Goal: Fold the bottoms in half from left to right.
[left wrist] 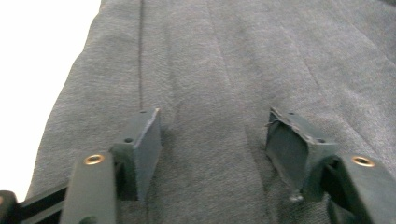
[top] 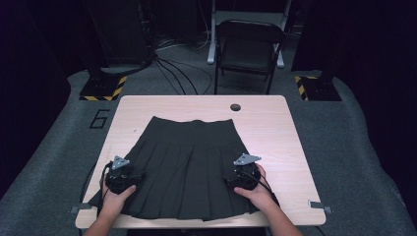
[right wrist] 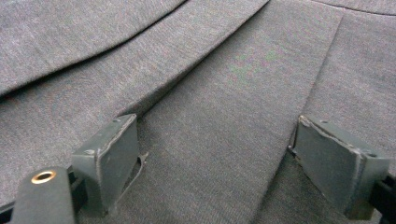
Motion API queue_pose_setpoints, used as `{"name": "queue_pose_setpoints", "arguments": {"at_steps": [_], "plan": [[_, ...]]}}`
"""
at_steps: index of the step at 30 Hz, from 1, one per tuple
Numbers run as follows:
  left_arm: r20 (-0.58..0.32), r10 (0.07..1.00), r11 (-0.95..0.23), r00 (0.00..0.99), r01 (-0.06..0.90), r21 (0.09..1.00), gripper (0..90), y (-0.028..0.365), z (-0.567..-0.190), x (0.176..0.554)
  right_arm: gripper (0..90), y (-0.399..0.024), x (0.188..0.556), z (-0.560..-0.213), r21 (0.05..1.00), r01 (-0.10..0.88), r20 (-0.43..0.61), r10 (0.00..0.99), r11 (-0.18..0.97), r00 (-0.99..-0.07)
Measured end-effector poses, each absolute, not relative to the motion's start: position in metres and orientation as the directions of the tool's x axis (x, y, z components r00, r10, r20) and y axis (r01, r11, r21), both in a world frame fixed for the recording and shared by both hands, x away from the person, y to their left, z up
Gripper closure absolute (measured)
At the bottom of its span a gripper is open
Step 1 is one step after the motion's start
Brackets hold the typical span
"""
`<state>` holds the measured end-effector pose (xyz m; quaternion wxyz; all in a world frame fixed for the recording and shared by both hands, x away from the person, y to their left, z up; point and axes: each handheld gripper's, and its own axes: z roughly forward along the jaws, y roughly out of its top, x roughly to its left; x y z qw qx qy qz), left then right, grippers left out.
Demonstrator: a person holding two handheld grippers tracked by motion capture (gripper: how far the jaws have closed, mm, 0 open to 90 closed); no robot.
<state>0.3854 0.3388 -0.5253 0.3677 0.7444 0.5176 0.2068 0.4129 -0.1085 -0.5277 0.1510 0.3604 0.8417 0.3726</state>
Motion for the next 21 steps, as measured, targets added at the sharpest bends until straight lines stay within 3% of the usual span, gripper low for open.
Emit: {"name": "queue_pose_setpoints", "arguments": {"at_steps": [9,21], "plan": [[-0.103,0.92,-0.163,0.377,0.611,0.775,47.7,0.344,-0.515,0.386,14.1,-0.108,0.413,-0.528,0.737,0.496,0.016,0.721,0.46,-0.693],[-0.134,0.864,-0.198,0.485,0.573,0.795,59.8,0.331,-0.48,0.395,14.1,-0.109,0.413,-0.528,0.736,0.493,0.013,0.719,0.464,-0.695]]}}
